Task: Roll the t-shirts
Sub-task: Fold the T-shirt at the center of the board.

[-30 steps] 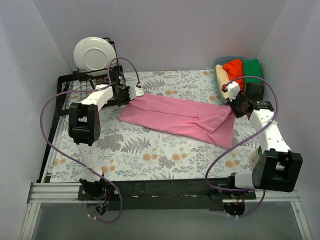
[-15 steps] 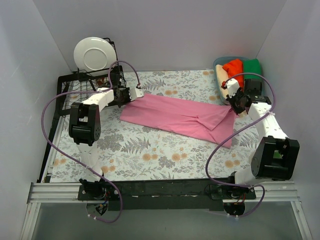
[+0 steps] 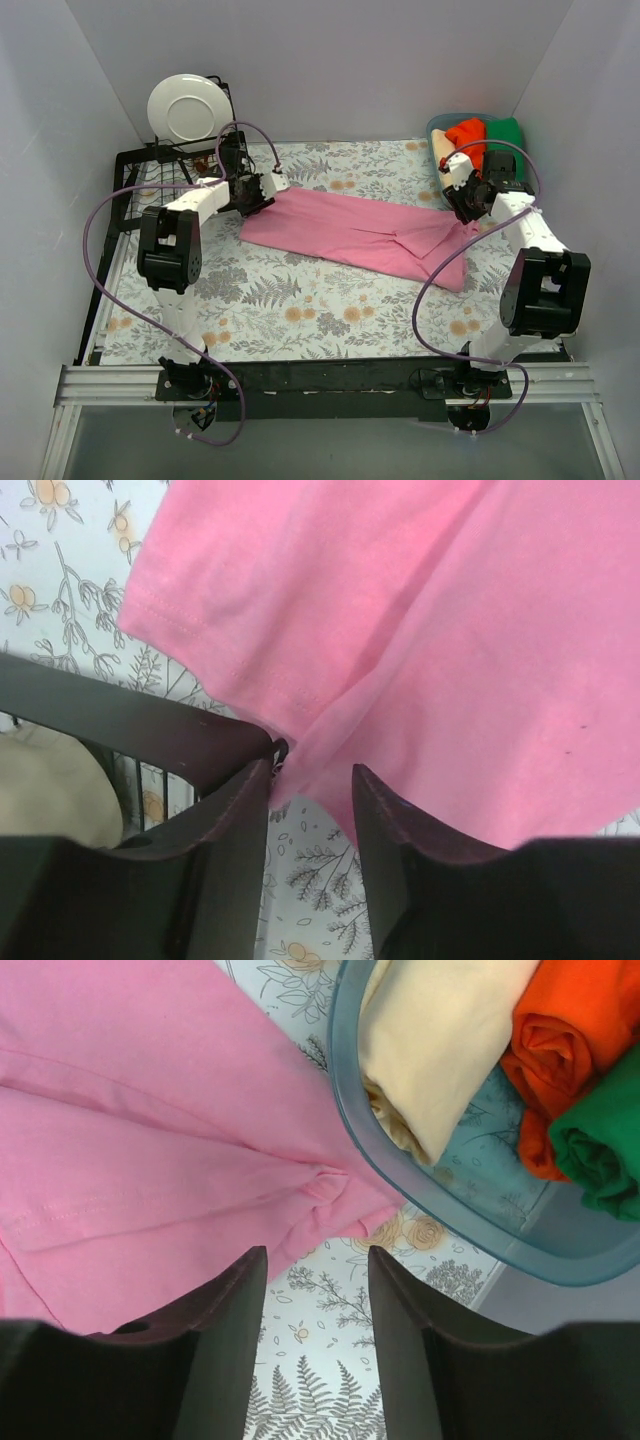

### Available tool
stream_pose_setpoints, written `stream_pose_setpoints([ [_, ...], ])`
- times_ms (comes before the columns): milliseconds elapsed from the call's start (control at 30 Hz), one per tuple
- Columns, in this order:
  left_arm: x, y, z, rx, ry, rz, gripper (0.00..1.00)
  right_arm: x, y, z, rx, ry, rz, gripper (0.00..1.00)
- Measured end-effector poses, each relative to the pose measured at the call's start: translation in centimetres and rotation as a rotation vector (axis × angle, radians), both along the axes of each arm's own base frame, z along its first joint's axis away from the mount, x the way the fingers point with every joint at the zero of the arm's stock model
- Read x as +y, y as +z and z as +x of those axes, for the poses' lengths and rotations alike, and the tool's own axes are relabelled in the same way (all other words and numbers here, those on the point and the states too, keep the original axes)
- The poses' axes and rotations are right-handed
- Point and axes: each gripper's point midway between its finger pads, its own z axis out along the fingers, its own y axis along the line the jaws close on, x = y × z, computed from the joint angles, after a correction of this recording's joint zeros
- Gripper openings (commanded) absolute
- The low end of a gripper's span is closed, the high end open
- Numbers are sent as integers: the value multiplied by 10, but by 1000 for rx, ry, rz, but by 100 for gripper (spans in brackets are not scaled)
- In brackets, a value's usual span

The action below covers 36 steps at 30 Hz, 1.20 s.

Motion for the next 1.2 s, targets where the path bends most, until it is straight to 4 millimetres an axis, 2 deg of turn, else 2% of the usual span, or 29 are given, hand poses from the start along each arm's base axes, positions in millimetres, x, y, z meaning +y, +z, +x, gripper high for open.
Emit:
stream_pose_setpoints([
  [100, -7, 11, -2, -21, 16, -21, 44, -3, 5, -1, -8, -24, -10, 55],
  [233, -18, 49, -4, -135, 32, -63, 43, -2, 12, -13, 9, -28, -4, 53],
  [333, -24, 79, -19, -213, 17, -90, 41, 5, 16, -31, 42, 6, 18, 53],
  [433, -30, 91, -39, -222, -31, -102, 42, 13, 10, -52, 91, 54, 39, 53],
  [500, -34, 85, -49, -188, -76, -98, 42, 18, 1, -68, 141, 82, 52, 52],
  [567, -35, 69, -58, -126, -106, -83, 42, 20, -5, -77, 179, 98, 60, 53],
  [700, -32, 29, -75, 18, -142, -43, 41, 24, -7, -83, 202, 120, 77, 53],
  [833, -30, 0, -83, 140, -169, -10, 41, 27, -7, -87, 215, 133, 87, 53],
  [1067, -25, -18, -97, 257, -202, 27, 35, 29, -8, -90, 223, 149, 95, 52],
  [1200, -21, -30, -107, 316, -206, 49, 25, 30, -8, -90, 224, 152, 100, 53],
])
